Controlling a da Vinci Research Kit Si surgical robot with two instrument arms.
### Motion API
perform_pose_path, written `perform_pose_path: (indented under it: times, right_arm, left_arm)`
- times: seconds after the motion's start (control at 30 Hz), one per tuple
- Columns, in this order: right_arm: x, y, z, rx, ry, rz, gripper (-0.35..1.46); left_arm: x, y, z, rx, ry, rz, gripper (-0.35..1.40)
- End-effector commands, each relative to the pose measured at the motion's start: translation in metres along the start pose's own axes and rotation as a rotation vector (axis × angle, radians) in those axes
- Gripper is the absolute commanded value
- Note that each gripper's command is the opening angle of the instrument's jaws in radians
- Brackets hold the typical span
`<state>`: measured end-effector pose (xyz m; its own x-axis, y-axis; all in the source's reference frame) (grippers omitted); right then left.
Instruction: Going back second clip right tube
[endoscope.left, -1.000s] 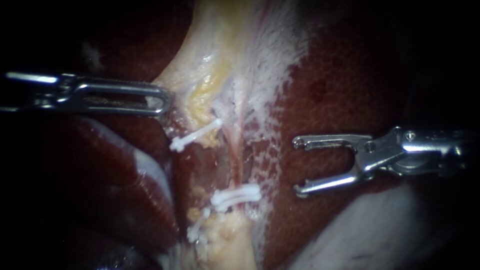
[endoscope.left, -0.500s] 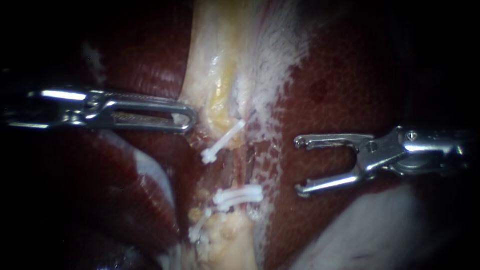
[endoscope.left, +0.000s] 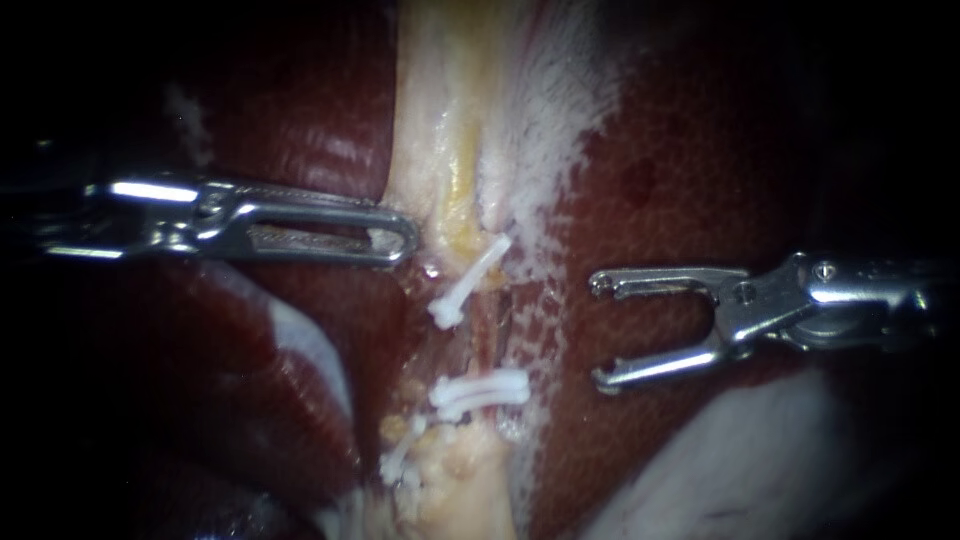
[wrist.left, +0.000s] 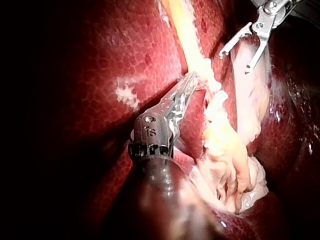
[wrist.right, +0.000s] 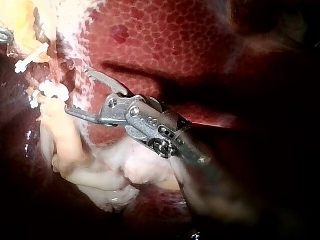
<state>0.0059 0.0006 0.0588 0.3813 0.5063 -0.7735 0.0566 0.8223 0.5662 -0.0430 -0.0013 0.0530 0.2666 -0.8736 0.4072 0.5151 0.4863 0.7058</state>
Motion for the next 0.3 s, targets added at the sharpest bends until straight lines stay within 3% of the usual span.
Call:
perform_pose_path:
  times: [0.03, 0.3]
  right_arm:
    - [0.0, 0.0, 0.0, 0.0, 0.0, 0.0, 0.6]
    - [0.0, -0.0001, 0.0, 0.0, 0.0, 0.0, 0.6]
  left_arm:
    - [0.0, 0.0, 0.0, 0.0, 0.0, 0.0, -0.35]
    - [0.0, 0.0002, 0.0, 0.001, 0.0, 0.001, -0.35]
